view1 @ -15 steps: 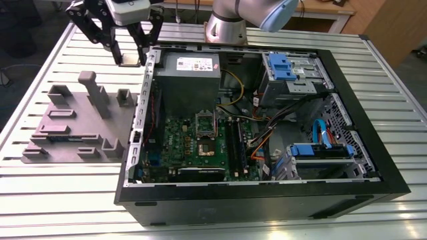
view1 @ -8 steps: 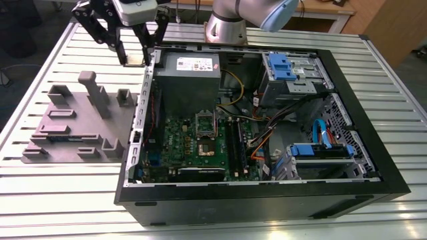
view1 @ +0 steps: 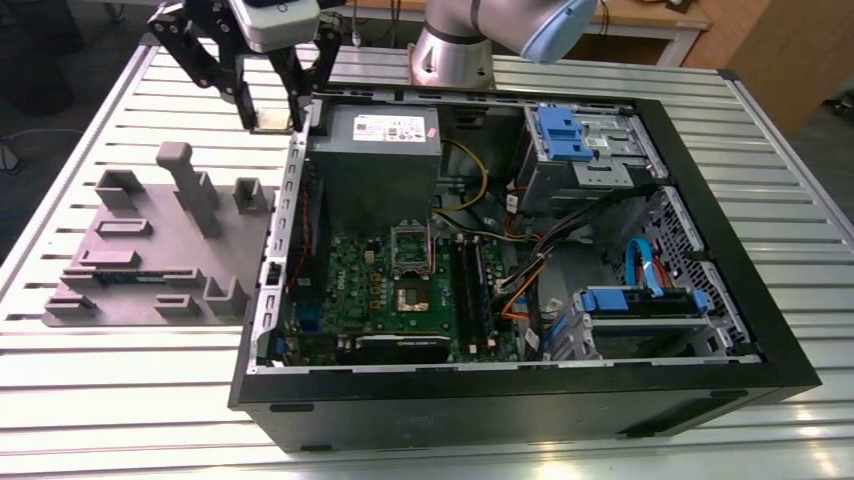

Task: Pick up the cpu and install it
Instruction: 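Pick up the cpu and move it towards the insertion slot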

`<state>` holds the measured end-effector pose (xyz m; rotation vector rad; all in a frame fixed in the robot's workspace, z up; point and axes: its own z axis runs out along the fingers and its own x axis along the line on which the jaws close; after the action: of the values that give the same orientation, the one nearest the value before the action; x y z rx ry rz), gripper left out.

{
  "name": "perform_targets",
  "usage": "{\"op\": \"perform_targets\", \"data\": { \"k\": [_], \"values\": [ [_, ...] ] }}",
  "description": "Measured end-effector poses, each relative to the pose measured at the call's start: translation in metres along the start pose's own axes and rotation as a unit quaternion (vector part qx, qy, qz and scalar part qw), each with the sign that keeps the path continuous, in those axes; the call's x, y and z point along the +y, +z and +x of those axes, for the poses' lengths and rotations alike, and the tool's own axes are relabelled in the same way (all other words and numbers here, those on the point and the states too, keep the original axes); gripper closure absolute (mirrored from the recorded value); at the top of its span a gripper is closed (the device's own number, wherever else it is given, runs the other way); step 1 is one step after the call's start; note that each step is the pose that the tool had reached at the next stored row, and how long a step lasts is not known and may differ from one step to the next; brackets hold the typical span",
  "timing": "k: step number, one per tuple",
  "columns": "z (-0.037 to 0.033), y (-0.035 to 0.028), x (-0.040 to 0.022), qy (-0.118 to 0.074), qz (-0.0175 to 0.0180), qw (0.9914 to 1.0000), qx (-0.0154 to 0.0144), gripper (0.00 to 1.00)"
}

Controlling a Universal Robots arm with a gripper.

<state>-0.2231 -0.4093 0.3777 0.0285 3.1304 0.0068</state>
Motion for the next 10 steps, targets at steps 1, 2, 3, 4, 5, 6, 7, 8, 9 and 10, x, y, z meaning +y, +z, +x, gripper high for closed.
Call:
{"op": "perform_targets", "data": {
  "k": [1,2,3,4,5,6,7,8,9,10],
  "values": [
    [-0.0005,0.0,0.0,0.0,0.0,1.0,0.0,0.53],
    [-0.001,0.0,0.0,0.0,0.0,1.0,0.0,0.53],
    [-0.0017,0.0001,0.0,0.0,0.0,1.0,0.0,0.53],
    [-0.0023,0.0001,0.0001,0.0,0.0,1.0,0.0,0.53],
    [-0.0028,0.0001,0.0001,0.0,0.0,1.0,0.0,0.53],
    [-0.0034,0.0001,0.0001,0.0,0.0,1.0,0.0,0.53],
    [-0.0038,0.0001,0.0001,0.0,0.0,1.0,0.0,0.53],
    [-0.0043,0.0001,0.0001,0.0,0.0,1.0,0.0,0.53],
    [-0.005,0.0002,0.0001,0.0,0.0,1.0,0.0,0.53],
    [-0.0058,0.0002,0.0001,0.0,0.0,1.0,0.0,0.53]
  ]
}}
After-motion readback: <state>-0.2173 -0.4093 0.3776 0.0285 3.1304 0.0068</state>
